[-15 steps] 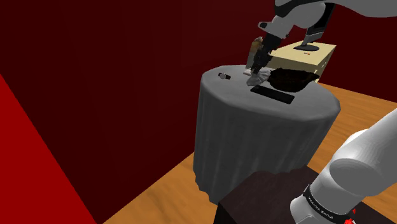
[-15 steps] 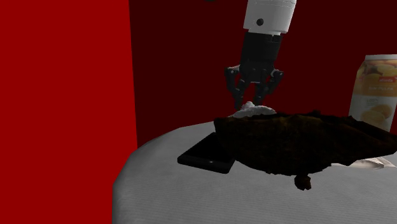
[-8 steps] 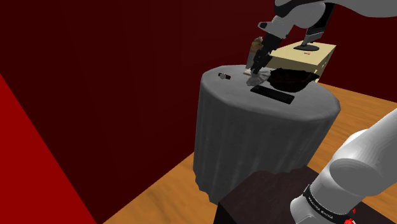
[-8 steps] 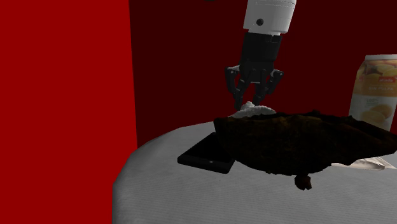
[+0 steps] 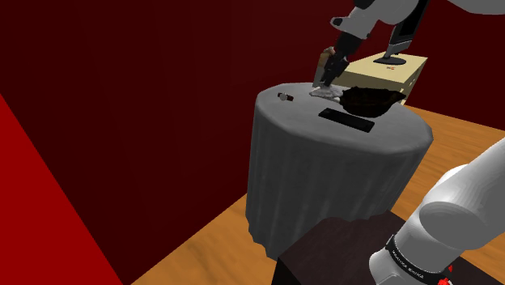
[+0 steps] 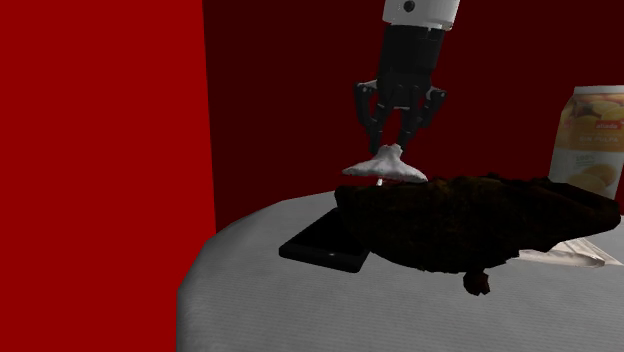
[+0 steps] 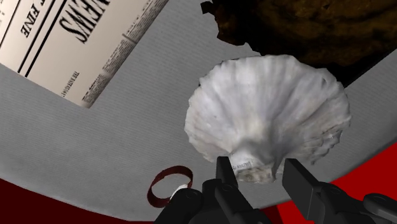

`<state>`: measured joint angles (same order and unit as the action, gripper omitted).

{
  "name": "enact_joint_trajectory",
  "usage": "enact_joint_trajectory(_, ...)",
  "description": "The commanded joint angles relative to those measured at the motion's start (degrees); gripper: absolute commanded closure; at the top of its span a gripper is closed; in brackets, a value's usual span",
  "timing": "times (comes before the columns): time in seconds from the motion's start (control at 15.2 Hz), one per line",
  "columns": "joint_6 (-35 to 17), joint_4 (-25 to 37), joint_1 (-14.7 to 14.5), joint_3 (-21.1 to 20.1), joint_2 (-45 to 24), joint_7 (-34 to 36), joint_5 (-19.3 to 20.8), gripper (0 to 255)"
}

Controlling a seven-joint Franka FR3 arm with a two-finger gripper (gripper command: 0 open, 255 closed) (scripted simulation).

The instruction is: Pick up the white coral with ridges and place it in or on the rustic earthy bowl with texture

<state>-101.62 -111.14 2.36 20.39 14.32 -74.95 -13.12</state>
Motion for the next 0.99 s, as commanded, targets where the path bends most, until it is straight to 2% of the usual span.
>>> enact_joint_trajectory(0.0, 1.6, 1.8, 0.0, 0.1, -0.3, 0.2, 0.0, 255)
enact_joint_trajectory(0.92, 12.4, 15.5, -0.3, 0.7, -3.1, 2.3, -0.7, 255)
